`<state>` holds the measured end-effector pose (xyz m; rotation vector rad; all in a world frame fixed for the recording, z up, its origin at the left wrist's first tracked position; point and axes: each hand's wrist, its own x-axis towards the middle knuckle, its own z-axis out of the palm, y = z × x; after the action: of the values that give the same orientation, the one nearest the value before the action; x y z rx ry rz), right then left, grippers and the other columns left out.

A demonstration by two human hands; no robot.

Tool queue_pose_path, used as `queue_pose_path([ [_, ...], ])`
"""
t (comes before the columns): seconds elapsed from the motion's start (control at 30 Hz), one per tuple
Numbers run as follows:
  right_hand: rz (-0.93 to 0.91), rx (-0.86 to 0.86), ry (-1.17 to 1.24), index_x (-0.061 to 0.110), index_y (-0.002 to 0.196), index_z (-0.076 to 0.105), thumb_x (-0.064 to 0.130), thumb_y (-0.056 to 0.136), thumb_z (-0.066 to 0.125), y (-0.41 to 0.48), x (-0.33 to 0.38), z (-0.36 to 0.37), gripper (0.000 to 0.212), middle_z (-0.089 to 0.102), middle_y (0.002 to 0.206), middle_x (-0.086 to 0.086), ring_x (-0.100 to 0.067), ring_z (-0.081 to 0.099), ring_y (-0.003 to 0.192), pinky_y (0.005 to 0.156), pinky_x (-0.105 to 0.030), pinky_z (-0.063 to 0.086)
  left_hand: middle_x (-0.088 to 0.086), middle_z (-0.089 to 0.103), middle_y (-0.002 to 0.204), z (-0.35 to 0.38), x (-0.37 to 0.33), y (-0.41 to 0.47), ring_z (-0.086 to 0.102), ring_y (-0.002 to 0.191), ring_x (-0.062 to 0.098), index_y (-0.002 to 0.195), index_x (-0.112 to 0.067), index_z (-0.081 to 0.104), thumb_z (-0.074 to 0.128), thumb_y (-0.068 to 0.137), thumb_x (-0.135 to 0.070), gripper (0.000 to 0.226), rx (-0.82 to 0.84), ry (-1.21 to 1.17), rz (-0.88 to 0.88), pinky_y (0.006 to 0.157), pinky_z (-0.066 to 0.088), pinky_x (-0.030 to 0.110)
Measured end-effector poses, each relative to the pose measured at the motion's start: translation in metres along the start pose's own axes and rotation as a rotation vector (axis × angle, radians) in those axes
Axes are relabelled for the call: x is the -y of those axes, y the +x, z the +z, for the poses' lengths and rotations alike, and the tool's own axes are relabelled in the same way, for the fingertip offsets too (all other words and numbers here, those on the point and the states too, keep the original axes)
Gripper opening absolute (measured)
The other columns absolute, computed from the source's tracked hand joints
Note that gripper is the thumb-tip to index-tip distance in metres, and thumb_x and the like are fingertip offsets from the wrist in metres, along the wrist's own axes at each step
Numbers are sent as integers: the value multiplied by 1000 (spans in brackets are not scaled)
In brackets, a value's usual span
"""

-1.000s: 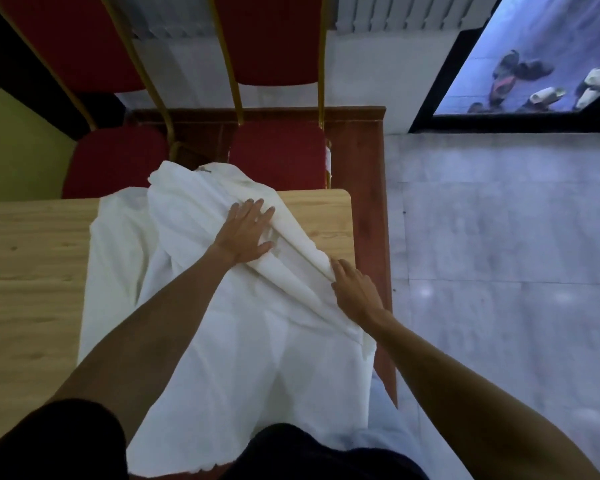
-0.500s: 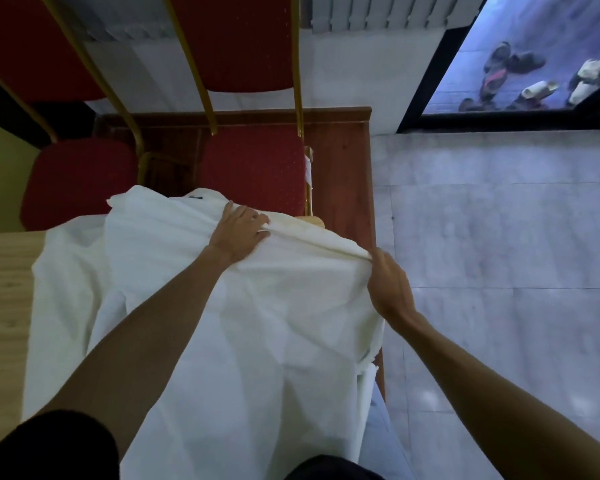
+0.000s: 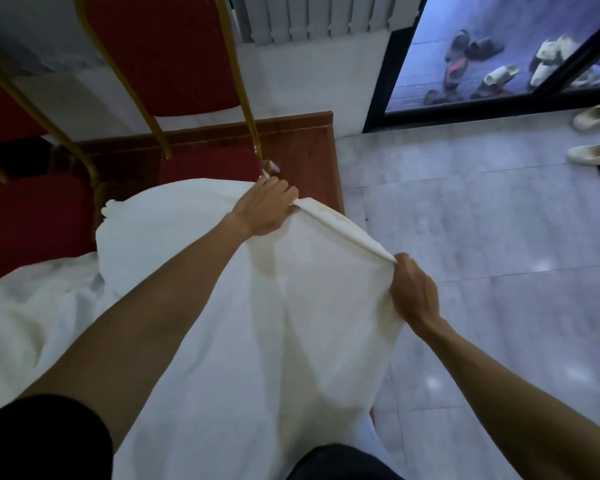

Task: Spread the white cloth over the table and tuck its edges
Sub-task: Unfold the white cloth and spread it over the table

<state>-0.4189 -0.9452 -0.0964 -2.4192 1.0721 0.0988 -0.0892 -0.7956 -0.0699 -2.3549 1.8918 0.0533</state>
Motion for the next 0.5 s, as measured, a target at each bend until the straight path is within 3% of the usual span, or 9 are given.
queue_pose_path([
  [0.1,46,26,-67,10,112,50,15,105,35,-2,-28,0,18,57,99,-13,-36,58,73,62,-45,50,9,62,115,5,-23,17,56,107,30,122,-15,58,45,96,-52,46,41,-75,-51,102,38,46],
  [0.2,94,105,-80,10,132,49,28,105,44,4,-40,2,33,57,121,-20,-40,59,96,82,-55,52,13,55,135,9,-36,11,50,123,33,141,-11,50,45,95,-59,67,110,-138,-105,111,31,50],
  [0.33,14,192,-87,9,151,38,45,102,53,17,-26,5,62,47,148,-23,-44,53,125,99,-59,43,13,43,152,11,-36,-15,38,142,33,150,-12,40,45,97,-61,73,196,-177,-184,119,22,54],
  [0.5,-87,242,-30,13,154,33,49,102,51,30,22,19,66,40,158,-17,-39,44,140,110,-61,37,13,40,156,5,-27,-64,34,146,34,150,-13,39,46,97,-60,73,240,-224,-305,121,19,55],
])
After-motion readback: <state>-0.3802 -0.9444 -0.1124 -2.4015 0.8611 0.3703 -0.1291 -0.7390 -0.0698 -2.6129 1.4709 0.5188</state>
